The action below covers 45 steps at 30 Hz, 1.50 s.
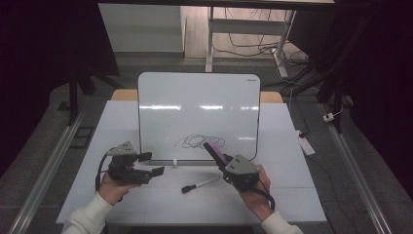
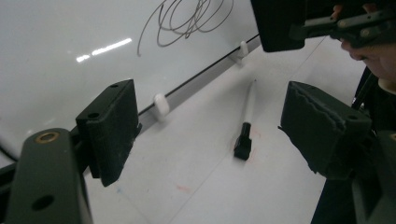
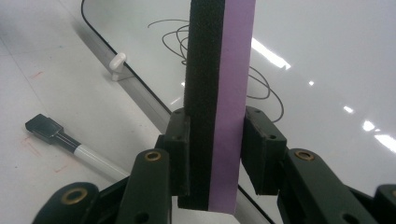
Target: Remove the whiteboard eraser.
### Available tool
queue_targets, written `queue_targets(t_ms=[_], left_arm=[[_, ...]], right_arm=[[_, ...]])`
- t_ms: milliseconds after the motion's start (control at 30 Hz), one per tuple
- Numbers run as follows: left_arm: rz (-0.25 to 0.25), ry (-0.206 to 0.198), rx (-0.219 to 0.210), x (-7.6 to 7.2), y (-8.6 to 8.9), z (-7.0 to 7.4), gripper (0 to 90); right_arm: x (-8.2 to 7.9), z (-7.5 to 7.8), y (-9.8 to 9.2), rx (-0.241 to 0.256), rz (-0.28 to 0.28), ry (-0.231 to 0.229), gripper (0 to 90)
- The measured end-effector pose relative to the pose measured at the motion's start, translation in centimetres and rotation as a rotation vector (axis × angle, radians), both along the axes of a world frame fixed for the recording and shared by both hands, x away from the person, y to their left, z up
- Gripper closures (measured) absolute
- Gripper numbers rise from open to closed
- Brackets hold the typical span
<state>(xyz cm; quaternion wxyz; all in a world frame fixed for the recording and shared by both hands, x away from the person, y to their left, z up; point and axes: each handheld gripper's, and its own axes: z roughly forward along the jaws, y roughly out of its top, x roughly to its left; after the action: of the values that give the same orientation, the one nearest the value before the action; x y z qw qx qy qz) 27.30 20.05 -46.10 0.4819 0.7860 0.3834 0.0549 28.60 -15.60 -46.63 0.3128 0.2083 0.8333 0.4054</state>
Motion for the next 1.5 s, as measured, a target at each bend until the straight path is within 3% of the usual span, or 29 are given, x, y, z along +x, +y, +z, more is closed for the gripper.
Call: queue_targets(t_ms=[633,1500], left_arm=[[-0.079,-0.002,0.008,2.0,-3.9,1.4,20.4],[-0.170,0.041,0.009,4.0,-7.6,1.4,18.1]], right_arm=[[-0.7,-0.7,1.1,-0.033,0.054,-0.017,65.1],[-1.5,-1.6,2.5,-0.076,0.119,-0.021,65.1]])
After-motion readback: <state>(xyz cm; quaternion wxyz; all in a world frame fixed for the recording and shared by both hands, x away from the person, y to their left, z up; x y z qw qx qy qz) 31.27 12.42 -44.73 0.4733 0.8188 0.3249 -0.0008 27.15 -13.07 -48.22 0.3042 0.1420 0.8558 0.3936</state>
